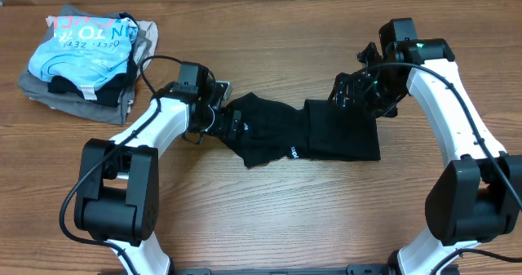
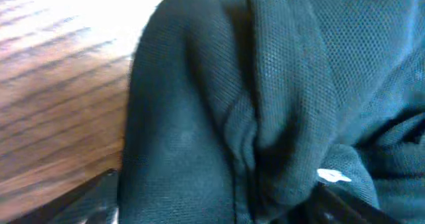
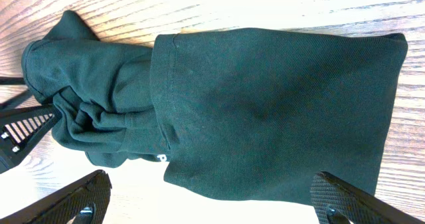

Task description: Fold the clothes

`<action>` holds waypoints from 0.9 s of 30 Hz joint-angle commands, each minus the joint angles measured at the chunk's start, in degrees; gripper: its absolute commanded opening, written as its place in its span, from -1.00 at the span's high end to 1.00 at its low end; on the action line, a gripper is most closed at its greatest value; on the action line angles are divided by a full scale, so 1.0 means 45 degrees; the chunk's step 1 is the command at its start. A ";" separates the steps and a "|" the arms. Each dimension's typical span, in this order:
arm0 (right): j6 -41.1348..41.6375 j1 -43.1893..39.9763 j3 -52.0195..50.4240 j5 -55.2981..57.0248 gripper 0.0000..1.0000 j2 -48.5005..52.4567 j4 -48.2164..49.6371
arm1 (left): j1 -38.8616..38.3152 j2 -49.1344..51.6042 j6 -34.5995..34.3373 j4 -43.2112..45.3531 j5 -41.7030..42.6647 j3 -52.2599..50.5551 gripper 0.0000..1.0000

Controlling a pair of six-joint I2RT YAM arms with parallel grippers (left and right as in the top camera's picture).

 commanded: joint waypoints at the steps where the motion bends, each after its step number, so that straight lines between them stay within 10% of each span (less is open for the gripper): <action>1: 0.0005 -0.0049 0.0228 0.0073 -1.00 -0.0345 0.0039 | -0.0063 0.0097 0.0131 0.0121 0.0695 -0.0665 -0.37; 6: 0.0000 -0.0024 0.0228 -0.0117 -0.75 -0.0345 0.0015 | -0.0529 0.0092 0.0126 0.0321 0.1132 -0.0787 0.92; 11: 0.0000 -0.0019 0.0199 -0.0209 -0.20 -0.0345 -0.0073 | -0.0345 -0.0034 -0.0335 0.0121 0.1083 -0.0457 0.92; 15: 0.0000 0.0063 -0.0151 -0.0607 0.87 -0.0325 -0.0015 | 0.0495 -0.0879 -0.0539 -0.1088 0.1035 0.0724 0.92; 27: 0.1069 0.0330 -0.3298 -0.2142 0.92 -0.0121 0.3643 | 0.0937 -0.3235 -0.0204 -0.3385 -0.0384 0.2715 0.92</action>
